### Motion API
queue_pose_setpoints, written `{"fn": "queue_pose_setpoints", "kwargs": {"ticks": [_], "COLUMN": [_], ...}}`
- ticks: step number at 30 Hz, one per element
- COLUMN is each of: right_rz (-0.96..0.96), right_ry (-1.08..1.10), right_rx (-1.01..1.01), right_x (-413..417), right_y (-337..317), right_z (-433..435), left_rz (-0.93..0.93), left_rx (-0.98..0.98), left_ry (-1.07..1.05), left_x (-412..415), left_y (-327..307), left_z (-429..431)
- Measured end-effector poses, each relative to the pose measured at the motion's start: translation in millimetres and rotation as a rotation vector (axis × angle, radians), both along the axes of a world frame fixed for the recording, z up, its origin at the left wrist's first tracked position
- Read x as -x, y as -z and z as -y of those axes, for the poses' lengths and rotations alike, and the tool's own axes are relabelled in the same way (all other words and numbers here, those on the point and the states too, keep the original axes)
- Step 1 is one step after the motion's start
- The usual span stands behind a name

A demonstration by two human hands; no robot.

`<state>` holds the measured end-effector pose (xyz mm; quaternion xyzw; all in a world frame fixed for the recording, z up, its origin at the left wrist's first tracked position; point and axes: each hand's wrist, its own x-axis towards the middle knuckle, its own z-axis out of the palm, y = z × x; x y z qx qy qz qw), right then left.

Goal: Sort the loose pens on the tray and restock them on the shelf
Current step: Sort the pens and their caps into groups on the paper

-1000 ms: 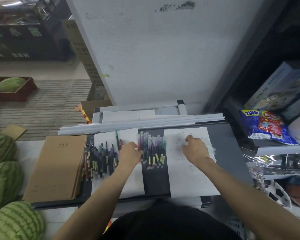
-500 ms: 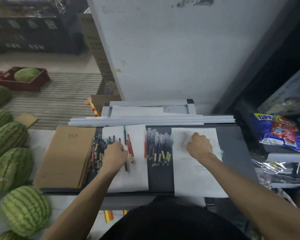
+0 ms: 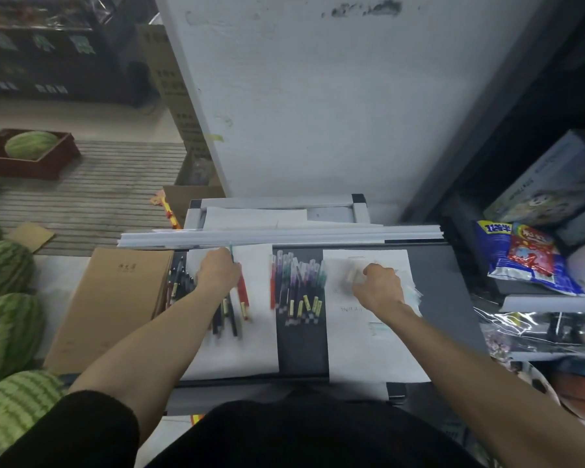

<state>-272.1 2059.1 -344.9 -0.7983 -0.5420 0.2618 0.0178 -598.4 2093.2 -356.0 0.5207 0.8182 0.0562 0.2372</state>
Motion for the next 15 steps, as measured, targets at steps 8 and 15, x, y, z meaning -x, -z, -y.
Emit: {"fn": "queue_pose_setpoints", "kwargs": {"ticks": [8, 15], "right_rz": [-0.248, -0.619], "right_ry": [0.103, 0.228], "right_rx": [-0.051, -0.093], "right_x": [0, 17], "right_y": [-8, -26], "right_z": [20, 28], "left_rz": [0.054, 0.121], "left_rx": [0.042, 0.019], "left_ry": [-0.064, -0.106], "left_x": [-1, 4], "left_y": [4, 3], "left_z": [-11, -6]}}
